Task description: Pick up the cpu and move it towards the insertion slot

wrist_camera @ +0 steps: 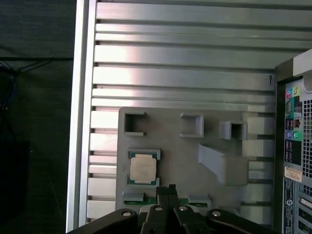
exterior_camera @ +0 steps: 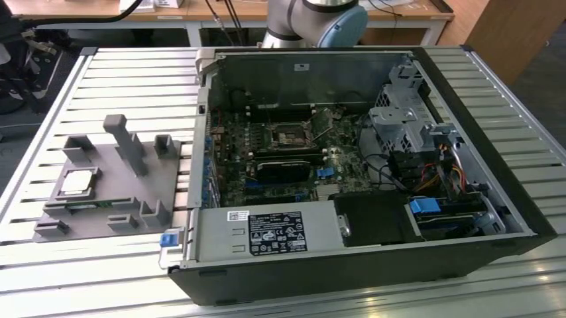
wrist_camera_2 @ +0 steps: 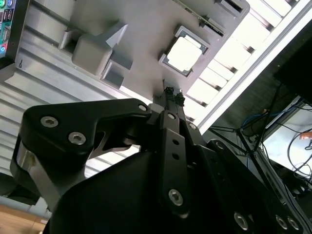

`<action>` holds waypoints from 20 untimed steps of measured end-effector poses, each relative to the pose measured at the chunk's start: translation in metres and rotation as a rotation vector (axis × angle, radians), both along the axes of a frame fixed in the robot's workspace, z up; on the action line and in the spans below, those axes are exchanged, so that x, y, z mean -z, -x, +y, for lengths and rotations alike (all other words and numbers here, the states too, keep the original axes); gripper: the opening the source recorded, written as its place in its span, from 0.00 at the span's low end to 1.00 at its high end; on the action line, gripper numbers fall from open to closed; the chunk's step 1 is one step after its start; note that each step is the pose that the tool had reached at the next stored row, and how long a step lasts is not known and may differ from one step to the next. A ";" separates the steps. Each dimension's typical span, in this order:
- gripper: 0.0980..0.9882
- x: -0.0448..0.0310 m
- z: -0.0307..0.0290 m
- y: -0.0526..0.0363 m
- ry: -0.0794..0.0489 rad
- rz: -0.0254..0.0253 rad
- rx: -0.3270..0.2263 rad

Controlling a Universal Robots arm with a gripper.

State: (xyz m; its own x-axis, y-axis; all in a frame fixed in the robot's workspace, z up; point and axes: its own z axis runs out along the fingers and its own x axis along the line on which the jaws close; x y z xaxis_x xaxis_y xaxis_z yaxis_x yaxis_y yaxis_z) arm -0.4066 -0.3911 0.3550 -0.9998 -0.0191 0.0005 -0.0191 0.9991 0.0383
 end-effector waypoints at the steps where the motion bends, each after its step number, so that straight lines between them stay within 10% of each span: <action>1: 0.01 0.0000 0.0000 0.0012 0.000 0.0000 0.000; 20: 0.01 0.0046 0.0000 0.0209 0.000 0.0001 0.000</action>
